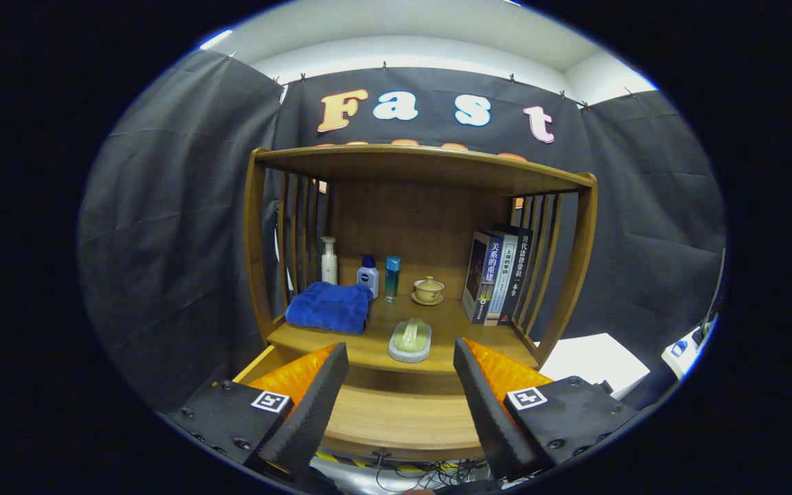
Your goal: Pull open the drawer, take out the items inside it, and place them on the countertop above the cabinet.
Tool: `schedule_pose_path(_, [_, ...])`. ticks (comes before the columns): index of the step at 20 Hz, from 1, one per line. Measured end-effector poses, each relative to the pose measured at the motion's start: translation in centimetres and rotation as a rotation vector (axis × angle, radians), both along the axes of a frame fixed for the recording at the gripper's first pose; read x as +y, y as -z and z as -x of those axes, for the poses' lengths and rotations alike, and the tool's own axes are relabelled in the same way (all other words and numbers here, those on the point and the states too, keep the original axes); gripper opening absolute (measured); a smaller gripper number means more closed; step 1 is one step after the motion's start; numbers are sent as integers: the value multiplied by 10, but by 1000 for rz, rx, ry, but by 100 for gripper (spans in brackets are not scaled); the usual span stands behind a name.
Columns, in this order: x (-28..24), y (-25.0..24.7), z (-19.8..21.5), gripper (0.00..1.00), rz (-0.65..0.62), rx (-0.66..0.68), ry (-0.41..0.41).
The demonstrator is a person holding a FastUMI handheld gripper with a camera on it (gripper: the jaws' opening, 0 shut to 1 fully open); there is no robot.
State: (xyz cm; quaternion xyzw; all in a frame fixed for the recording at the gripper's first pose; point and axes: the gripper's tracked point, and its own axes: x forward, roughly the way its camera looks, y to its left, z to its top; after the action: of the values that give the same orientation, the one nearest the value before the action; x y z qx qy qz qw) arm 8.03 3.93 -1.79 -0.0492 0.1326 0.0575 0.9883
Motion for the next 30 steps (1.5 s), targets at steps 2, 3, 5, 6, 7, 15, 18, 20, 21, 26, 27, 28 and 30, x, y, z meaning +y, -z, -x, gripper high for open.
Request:
schedule_pose_path(2, [6, 15, 16, 99, -38, -47, 13])
schedule_pose_path(3, [6, 24, 24, 99, -61, -56, 27])
schedule_pose_path(5, [3, 40, 33, 99, -95, -82, 63])
schedule_pose_path(6, [0, 48, 37, 99, -95, -89, 88])
schedule_pose_path(7, [-3, 57, 39, 99, -95, -84, 106])
schedule_pose_path(15, [10, 105, 55, 99, -58, -145, 114])
schedule_pose_path(18, [16, 127, 60, 99, -50, -174, 107])
schedule_pose_path(20, [18, 148, 58, 99, -24, -161, 94])
schedule_pose_path(21, [19, 159, 58, 99, -27, -144, 90])
schedule_pose_path(26, [10, 186, 53, 99, -53, -104, 117])
schedule_pose_path(27, [5, 190, 52, 99, -53, -100, 129])
schedule_pose_path(28, [1, 195, 50, 99, -60, -95, 139])
schedule_pose_path(30, [-3, 202, 45, 99, -70, -83, 149])
